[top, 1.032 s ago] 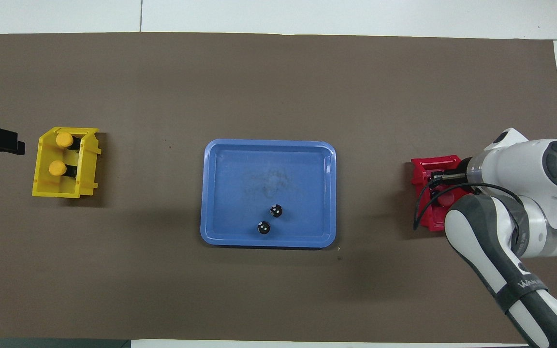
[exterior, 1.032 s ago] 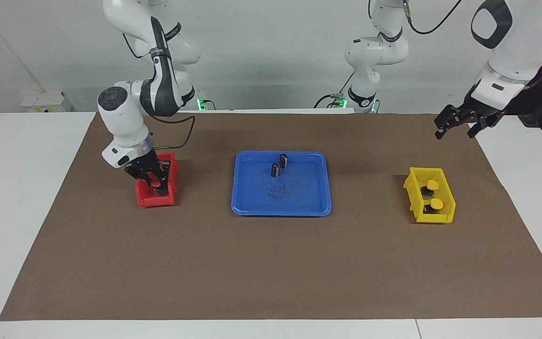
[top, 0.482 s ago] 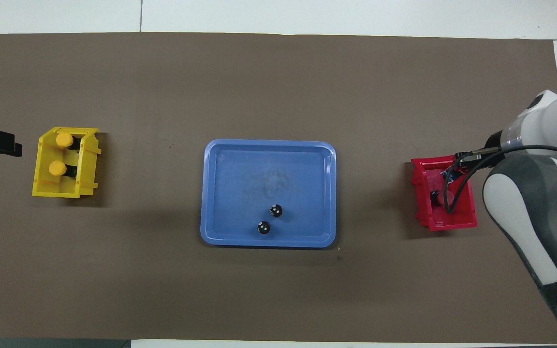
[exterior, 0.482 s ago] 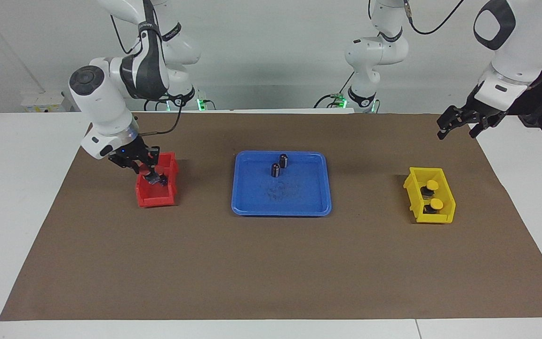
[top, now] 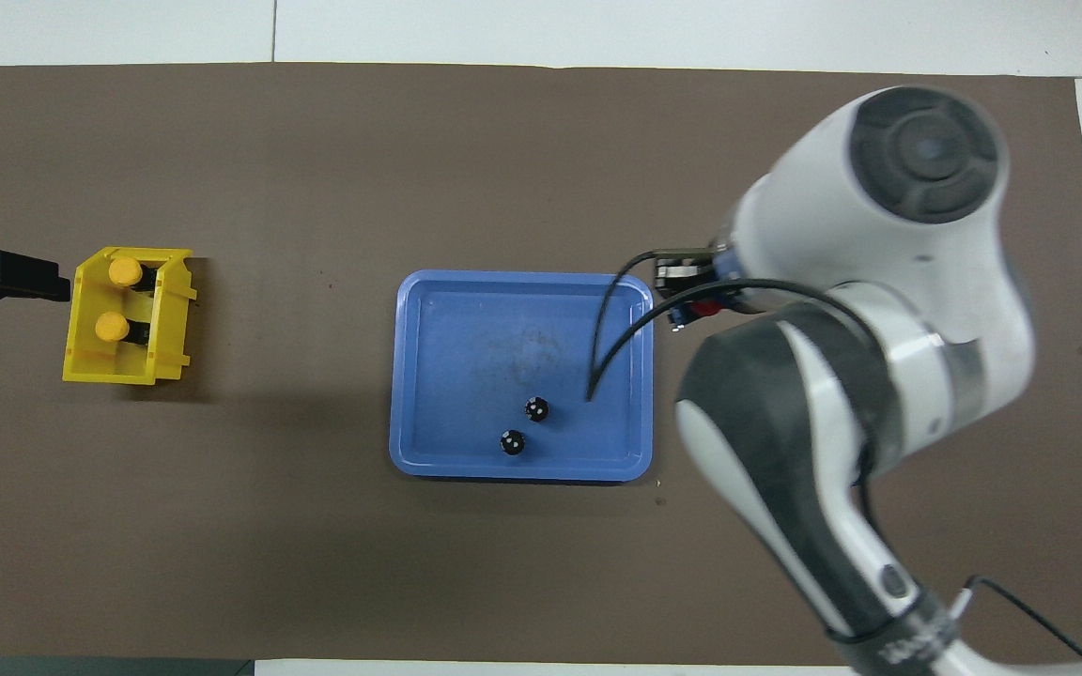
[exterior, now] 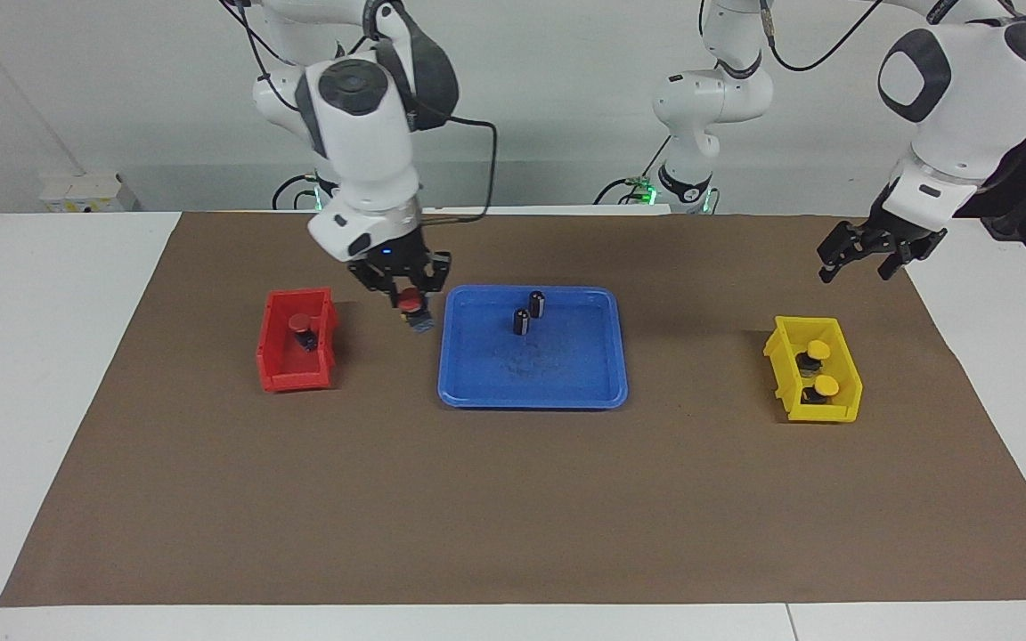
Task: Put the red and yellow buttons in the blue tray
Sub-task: 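Carry the red button into the blue tray with the right gripper, then lift the yellow button with the left gripper while the right gripper grasps red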
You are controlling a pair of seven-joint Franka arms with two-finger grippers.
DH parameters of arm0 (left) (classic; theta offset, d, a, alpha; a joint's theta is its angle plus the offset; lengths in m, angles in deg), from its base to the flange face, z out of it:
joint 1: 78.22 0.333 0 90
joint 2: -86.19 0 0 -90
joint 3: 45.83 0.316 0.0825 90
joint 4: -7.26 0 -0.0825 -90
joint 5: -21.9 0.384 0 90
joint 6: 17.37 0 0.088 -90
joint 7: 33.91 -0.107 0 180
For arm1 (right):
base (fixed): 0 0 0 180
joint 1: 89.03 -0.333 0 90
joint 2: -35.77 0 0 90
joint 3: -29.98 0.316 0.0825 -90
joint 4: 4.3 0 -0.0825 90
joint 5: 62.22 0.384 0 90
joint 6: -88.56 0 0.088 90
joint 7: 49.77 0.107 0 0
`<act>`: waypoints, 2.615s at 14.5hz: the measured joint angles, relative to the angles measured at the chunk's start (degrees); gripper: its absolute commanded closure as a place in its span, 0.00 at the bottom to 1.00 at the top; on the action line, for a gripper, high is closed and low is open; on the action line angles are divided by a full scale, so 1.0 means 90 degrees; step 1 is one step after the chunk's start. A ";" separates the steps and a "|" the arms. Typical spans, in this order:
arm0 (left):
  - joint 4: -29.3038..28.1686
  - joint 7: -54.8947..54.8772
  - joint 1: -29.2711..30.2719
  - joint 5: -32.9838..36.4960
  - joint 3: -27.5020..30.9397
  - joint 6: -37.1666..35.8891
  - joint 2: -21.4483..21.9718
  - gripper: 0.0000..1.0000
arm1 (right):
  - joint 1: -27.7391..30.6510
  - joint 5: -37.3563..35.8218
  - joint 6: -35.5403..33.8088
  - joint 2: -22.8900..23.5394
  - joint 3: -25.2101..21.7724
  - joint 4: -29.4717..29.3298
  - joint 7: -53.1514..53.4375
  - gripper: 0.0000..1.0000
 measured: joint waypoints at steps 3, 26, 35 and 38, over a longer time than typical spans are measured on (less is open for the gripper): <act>-0.0248 0.0000 0.0000 0.0000 -0.0001 0.0940 -0.0559 0.27 | -0.0569 -0.0039 0.0685 0.0468 -0.0007 0.0131 0.0651 0.79; -0.0552 0.0002 0.0157 0.0000 0.0007 0.2902 -0.1903 0.43 | 0.0293 -0.0674 -0.0041 -0.0245 -0.0142 0.0556 -0.0827 0.20; -0.0746 0.0002 0.0163 0.0000 0.0008 0.3038 -0.1912 0.99 | 0.2914 0.0269 0.1689 -0.2582 -0.0214 0.4195 -0.4527 0.32; -0.0720 0.0002 0.0206 0.0000 0.0013 0.3012 -0.1912 0.99 | 0.3039 0.0272 0.2123 -0.2121 -0.0213 0.4231 -0.4524 0.33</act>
